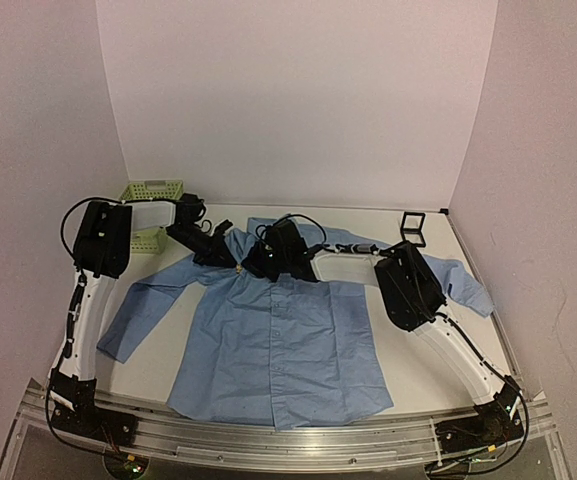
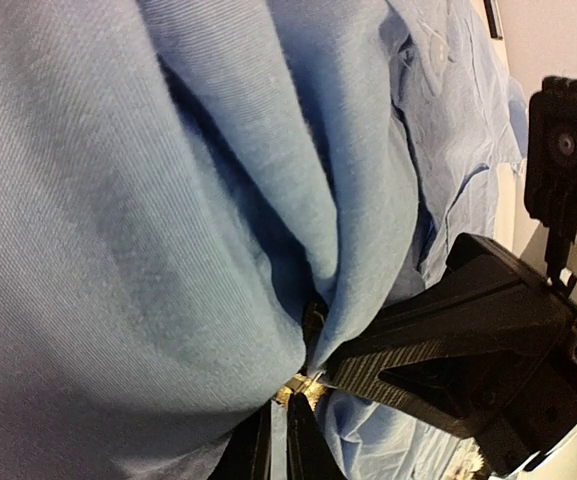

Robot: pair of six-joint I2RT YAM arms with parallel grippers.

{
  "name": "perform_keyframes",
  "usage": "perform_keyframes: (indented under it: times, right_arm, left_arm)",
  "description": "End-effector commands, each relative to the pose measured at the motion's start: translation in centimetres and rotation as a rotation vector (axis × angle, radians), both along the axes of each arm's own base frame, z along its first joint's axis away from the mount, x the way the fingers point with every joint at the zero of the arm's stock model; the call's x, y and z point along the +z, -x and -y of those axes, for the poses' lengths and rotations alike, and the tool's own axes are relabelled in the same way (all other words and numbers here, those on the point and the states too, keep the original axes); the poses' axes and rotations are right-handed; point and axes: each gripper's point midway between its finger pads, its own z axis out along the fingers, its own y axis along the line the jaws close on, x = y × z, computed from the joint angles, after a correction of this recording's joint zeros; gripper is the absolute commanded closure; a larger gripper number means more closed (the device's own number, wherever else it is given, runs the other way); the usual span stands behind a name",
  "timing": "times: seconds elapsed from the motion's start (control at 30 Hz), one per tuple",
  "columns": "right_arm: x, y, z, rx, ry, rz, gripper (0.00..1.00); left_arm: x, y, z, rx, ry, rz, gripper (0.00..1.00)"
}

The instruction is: Pin the brooch onto the clothing

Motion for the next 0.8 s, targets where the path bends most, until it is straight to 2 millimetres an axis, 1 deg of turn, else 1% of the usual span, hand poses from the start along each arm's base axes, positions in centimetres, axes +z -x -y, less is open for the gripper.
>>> perform_keyframes:
  times: [0.0, 0.13, 0.23, 0.37, 0.47, 0.53, 0.6, 0.67, 0.77]
  right_arm:
    - [-6.4, 2.6, 1.6, 0.046, 0.116, -0.152, 1.00]
    - [-7.2, 3.5, 2.1, 0.054, 0.127, -0.176, 1.00]
    - [-7.4, 4.0, 1.7, 0.090, 0.103, -0.174, 1.00]
    - [-6.9, 3.9, 1.5, 0.118, 0.109, -0.143, 1.00]
    - [-6.8, 3.8, 1.7, 0.118, 0.123, -0.127, 1.00]
    - [-6.9, 3.9, 1.7, 0.120, 0.125, -0.126, 1.00]
    - [-7.0, 3.8, 1.8, 0.120, 0.126, -0.125, 1.00]
    - [-7.1, 3.8, 1.7, 0.123, 0.129, -0.121, 1.00]
    - [-7.2, 3.7, 1.7, 0.127, 0.133, -0.115, 1.00]
  left_arm:
    - [1.9, -0.4, -0.6, -0.043, -0.006, 0.123, 0.93]
    - [0.7, 0.6, -1.0, -0.066, -0.033, 0.090, 0.93]
    - [1.1, 1.2, -1.2, -0.065, -0.026, 0.097, 0.93]
    - [3.0, 1.5, -1.4, -0.110, -0.019, 0.153, 0.93]
    - [5.0, 2.2, -1.5, -0.218, -0.010, 0.280, 0.90]
    - [5.9, 3.1, -1.7, -0.299, -0.002, 0.376, 0.88]
    - [6.4, 4.4, -1.7, -0.382, 0.015, 0.456, 0.84]
    - [5.8, 5.6, -1.8, -0.465, 0.024, 0.521, 0.77]
    - [4.7, 6.8, -1.5, -0.559, 0.007, 0.604, 0.68]
